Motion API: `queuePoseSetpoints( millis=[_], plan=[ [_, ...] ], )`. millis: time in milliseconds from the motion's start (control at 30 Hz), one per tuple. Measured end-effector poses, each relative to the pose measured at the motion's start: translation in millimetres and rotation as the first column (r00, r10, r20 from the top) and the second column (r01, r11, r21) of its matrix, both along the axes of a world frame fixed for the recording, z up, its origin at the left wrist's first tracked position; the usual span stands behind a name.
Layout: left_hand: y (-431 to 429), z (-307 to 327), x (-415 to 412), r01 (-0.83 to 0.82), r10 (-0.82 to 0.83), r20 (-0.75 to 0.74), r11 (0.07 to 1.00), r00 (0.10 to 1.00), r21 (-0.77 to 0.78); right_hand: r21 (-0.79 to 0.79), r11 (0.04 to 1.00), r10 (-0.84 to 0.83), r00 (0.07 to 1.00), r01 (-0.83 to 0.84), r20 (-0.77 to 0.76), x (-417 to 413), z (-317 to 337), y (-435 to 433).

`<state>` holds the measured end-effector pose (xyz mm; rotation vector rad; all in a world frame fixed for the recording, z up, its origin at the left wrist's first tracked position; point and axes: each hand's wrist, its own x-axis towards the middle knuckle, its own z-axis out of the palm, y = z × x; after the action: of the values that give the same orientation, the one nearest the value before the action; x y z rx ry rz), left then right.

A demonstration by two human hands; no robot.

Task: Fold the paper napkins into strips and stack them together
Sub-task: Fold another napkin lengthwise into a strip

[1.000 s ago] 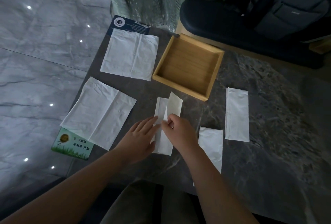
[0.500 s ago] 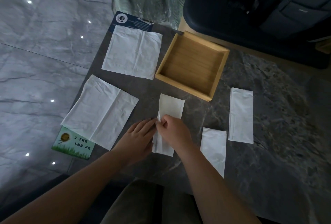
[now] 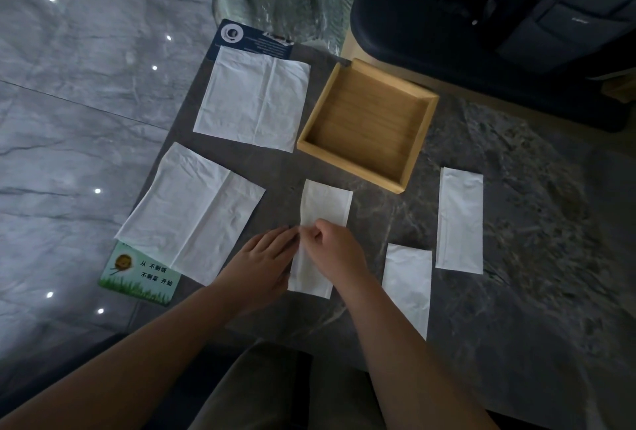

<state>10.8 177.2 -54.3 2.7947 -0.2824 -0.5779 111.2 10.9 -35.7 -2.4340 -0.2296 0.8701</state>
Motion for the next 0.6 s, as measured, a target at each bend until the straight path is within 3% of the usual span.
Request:
queuePoseSetpoints(
  millis=[200,600],
  plan=[
    [3.2,1.3,3.0,0.051,-0.051,0.016,0.999,0.999,0.017,-0.027,0.994,-0.111,0.994,0.110,-0.022,14.7,-1.5,-21.8],
    [5.4,3.0,5.5,0.023,-0.024,-0.044,0.999,0.999,-0.022,-0.185,0.979,0.105,0.990,-0.087,0.090,25.8,-0.5,-52.4]
  ],
)
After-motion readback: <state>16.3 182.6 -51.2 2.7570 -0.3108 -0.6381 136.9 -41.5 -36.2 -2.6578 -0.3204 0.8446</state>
